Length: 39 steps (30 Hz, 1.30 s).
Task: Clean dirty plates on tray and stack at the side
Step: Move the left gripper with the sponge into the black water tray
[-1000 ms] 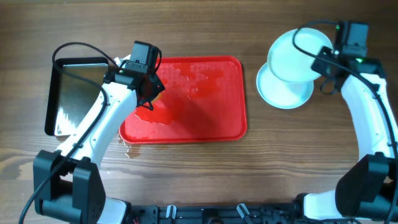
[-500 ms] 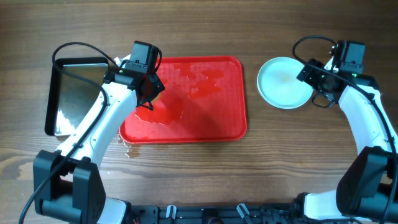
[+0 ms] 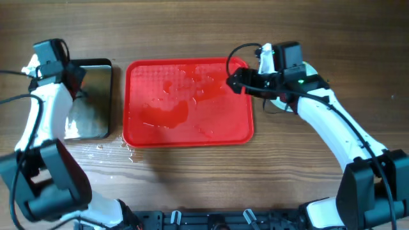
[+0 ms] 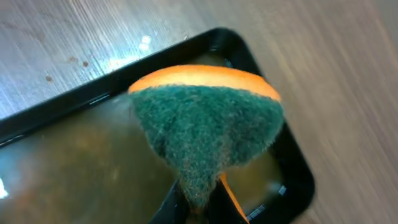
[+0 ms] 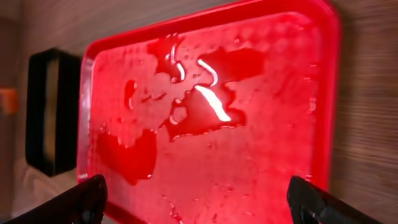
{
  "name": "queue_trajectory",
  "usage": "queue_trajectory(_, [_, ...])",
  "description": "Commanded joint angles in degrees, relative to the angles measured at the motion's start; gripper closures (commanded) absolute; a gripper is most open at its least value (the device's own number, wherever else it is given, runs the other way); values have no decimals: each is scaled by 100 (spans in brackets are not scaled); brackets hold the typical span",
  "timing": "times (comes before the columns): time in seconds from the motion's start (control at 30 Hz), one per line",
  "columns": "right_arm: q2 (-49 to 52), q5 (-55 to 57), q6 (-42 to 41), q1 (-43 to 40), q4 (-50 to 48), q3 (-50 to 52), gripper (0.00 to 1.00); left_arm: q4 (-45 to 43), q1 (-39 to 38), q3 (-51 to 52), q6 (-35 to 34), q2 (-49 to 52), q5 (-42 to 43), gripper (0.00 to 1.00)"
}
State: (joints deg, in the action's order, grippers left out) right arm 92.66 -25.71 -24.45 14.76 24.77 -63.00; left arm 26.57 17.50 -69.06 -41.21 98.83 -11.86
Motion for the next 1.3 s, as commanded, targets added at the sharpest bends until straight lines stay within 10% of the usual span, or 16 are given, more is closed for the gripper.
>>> queue_trajectory(0.0, [-13,-46,-164,103,-24,52,5,-254,229,7,26,595,654,73])
queue_trajectory(0.07, [-13,-46,-166,103,-11,52,5,-267,295,7,52,754,745,58])
queue_trajectory(0.43, [-13,-48,-164,103,2,50,4,-892,304,7,503,656,1147,86])
queue_trajectory(1.27, [-13,175,-162,103,160,52,4,-201,481,7,501,1137,675,96])
